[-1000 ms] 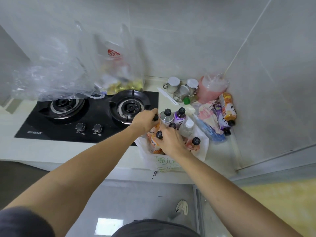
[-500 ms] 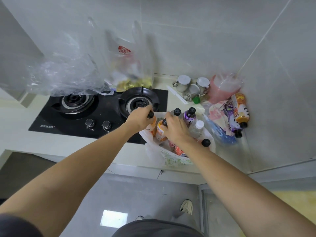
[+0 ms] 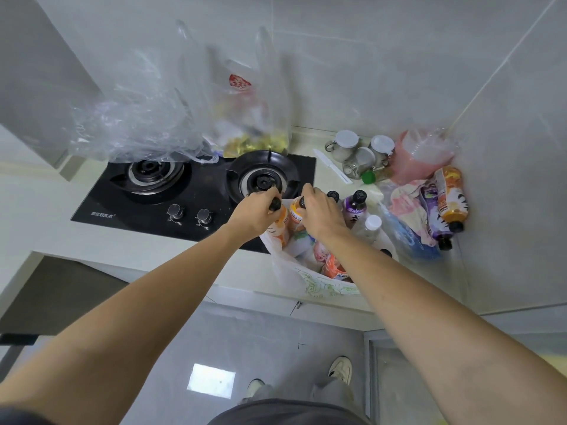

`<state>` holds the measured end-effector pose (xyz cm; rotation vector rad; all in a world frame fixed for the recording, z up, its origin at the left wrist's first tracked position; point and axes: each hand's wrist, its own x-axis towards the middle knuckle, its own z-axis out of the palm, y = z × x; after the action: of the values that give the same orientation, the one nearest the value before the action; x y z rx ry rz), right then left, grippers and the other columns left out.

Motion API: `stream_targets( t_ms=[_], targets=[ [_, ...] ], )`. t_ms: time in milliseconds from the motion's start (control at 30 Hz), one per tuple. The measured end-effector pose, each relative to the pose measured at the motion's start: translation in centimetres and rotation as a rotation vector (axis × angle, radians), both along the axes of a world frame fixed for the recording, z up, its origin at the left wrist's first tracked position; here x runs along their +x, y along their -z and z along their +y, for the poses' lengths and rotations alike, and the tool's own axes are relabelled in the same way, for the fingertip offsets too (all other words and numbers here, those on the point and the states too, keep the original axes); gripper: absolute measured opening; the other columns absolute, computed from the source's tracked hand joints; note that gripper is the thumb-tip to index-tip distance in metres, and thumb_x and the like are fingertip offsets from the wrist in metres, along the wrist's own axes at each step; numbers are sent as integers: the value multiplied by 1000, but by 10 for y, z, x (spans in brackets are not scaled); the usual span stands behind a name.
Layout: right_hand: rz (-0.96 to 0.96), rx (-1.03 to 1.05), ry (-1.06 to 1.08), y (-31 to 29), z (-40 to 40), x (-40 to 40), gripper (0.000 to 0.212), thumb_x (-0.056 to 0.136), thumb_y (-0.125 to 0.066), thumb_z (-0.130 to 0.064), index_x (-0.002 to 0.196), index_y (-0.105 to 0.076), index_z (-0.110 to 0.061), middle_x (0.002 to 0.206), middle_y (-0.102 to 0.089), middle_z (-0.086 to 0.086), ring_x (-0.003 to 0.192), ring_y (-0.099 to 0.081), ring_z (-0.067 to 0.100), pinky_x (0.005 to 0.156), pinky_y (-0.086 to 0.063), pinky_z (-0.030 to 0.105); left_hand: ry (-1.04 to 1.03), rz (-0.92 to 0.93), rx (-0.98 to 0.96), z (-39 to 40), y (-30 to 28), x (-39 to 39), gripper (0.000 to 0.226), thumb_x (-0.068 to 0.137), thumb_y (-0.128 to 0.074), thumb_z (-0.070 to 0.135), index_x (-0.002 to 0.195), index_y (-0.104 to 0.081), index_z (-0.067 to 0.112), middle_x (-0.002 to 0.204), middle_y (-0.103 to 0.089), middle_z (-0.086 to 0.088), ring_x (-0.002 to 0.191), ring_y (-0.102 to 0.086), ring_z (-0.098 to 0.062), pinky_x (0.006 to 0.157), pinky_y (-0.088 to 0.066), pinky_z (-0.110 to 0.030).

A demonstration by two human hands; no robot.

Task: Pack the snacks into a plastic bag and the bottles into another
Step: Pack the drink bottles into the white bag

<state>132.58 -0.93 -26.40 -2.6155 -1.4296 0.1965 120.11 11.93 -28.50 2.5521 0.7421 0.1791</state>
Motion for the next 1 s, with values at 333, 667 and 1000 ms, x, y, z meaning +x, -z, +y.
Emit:
stream_targets(
  t_ms=[333, 667, 1000],
  targets=[
    [16, -59, -80, -3, 12, 16, 34, 97, -70, -22, 119, -48, -9, 111, -62, 16, 103, -65, 40, 72, -42, 40, -15, 80, 39, -4, -7, 7, 20, 97, -62, 29, 112, -55, 17, 95, -65, -2, 79, -58, -21, 63, -40, -31],
    [-28, 125, -39, -31, -13, 27, 34, 101, -59, -37, 125, -53, -13, 112, -66, 12, 98, -67, 38, 76, -56, 43, -33, 144, 262, -16, -40, 18, 43, 98, -50, 50, 126, -52, 18, 119, -59, -11, 113, -56, -33, 78, -51, -44],
    [-105, 191, 248, -50, -131, 121, 26, 100, -48, -27, 117, -57, -11, 113, -64, 12, 106, -62, 34, 79, -50, 42, 217, 94, 324, -92, -78, 130, 50, 100, -45, 47, 138, -47, 15, 127, -55, -15, 123, -49, -35, 93, -47, -47]
  ],
)
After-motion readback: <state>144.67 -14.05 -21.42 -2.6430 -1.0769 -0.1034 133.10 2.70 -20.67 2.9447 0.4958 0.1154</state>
